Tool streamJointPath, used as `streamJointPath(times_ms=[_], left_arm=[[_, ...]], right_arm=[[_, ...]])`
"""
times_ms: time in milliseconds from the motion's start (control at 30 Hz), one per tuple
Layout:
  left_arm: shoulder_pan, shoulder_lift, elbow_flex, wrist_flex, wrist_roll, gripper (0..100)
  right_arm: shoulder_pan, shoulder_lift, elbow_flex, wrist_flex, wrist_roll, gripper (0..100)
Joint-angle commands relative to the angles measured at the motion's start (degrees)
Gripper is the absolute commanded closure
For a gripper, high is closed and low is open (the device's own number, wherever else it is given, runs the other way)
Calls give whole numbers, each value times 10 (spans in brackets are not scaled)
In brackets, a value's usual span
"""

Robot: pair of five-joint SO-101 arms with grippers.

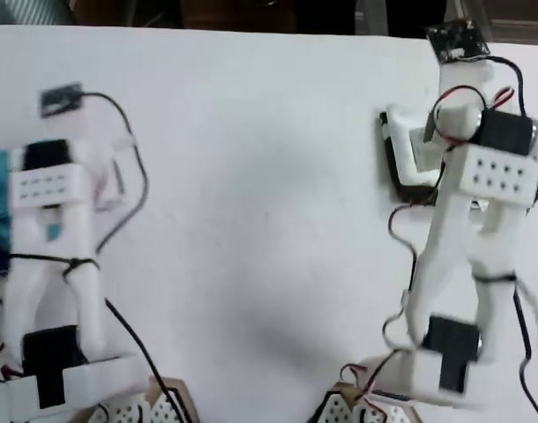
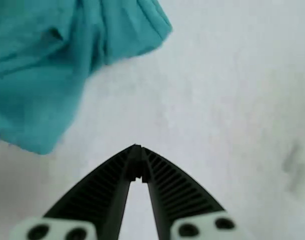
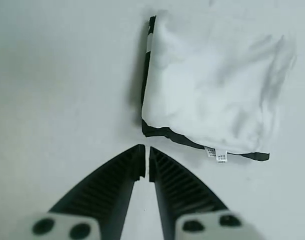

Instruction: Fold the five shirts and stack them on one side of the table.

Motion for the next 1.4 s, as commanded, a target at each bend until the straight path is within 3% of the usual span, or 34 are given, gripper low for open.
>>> streamJointPath(times_ms=[0,100,200,267,367,500,600,767,1067,1133,1233,1367], left_arm=[[-99,-21,-72,-11,-91,972],[-180,-10,-89,-43,-179,933],[-233,28,-89,-64,-232,803],[-261,64,-90,-81,-236,747],[-296,120,-114,-113,-236,758],[-320,197,-187,-110,-237,758],[-324,250,-242,-104,-238,758],[-316,330,-329,-60,-236,758],[-295,440,-422,-8,-238,764],[-287,453,-438,7,-238,811],[-276,461,-456,25,-236,963],[-269,461,-459,30,-236,976]], right_arm=[[-22,-85,9,43,1,978],[-34,-124,64,52,1,975],[-45,-172,154,36,2,974],[-56,-212,220,14,4,974],[-77,-290,325,-29,5,967],[-104,-400,466,-91,5,887],[-107,-467,563,-138,5,839],[-107,-539,682,-174,6,848],[-105,-602,771,-193,6,847],[-104,-608,785,-208,6,847],[-107,-612,795,-214,6,847],[-107,-612,795,-214,6,847]])
